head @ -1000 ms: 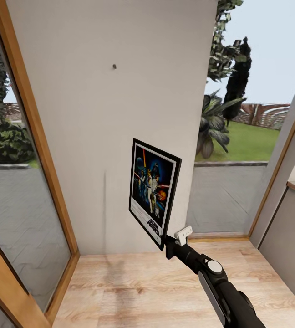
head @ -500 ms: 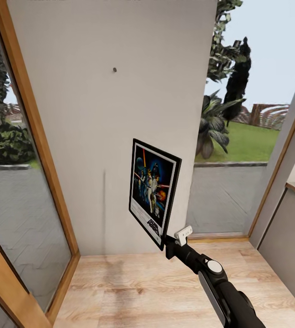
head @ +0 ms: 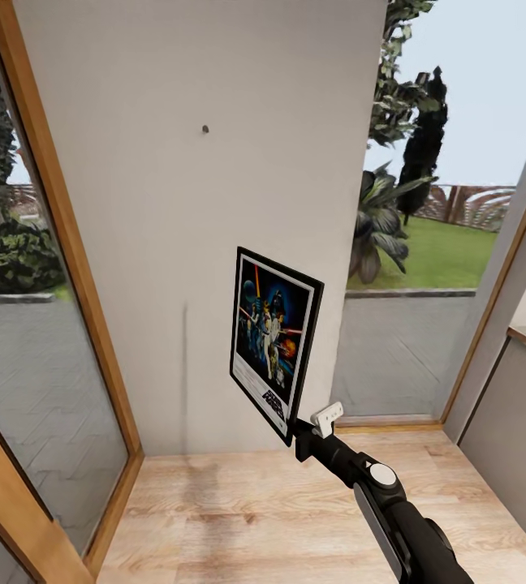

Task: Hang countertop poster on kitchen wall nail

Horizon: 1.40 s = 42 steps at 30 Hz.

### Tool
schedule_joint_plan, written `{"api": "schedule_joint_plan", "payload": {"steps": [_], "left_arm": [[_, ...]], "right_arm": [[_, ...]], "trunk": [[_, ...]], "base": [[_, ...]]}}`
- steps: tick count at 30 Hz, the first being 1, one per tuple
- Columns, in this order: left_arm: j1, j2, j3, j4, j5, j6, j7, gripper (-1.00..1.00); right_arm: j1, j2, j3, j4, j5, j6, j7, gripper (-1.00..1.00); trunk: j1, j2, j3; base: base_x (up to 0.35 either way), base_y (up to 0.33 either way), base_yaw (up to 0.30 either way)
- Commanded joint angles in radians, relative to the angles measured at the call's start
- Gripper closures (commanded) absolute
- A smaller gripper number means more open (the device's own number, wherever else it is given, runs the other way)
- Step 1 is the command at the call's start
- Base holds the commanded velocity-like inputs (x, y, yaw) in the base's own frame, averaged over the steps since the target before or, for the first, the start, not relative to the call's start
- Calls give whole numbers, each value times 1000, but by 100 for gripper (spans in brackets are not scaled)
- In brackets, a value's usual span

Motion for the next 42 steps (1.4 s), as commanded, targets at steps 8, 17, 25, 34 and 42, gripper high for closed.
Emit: {"api": "schedule_joint_plan", "payload": {"steps": [8,17,25,34,42], "left_arm": [[0,-1,4,-1,-4,-2,-6,-100],[0,-1,4,-1,-4,-2,-6,-100],[0,-1,4,-1,-4,-2,-6,-100],[0,-1,4,-1,-5,-2,-6,-100],[0,-1,4,-1,-5,-2,-6,-100]], "right_arm": [[-1,-1,0,-1,-10,9,5,100],[-1,-1,0,-1,-10,9,5,100],[-1,0,0,-1,-10,9,5,100],[-1,0,0,-1,-10,9,5,100],[-1,0,0,-1,-10,9,5,100]], "trunk": [[-30,55,24],[-65,118,52],[-96,174,77],[-130,237,105],[-134,244,108]], "base": [[0,0,0],[0,0,0],[0,0,0],[0,0,0],[0,0,0]]}}
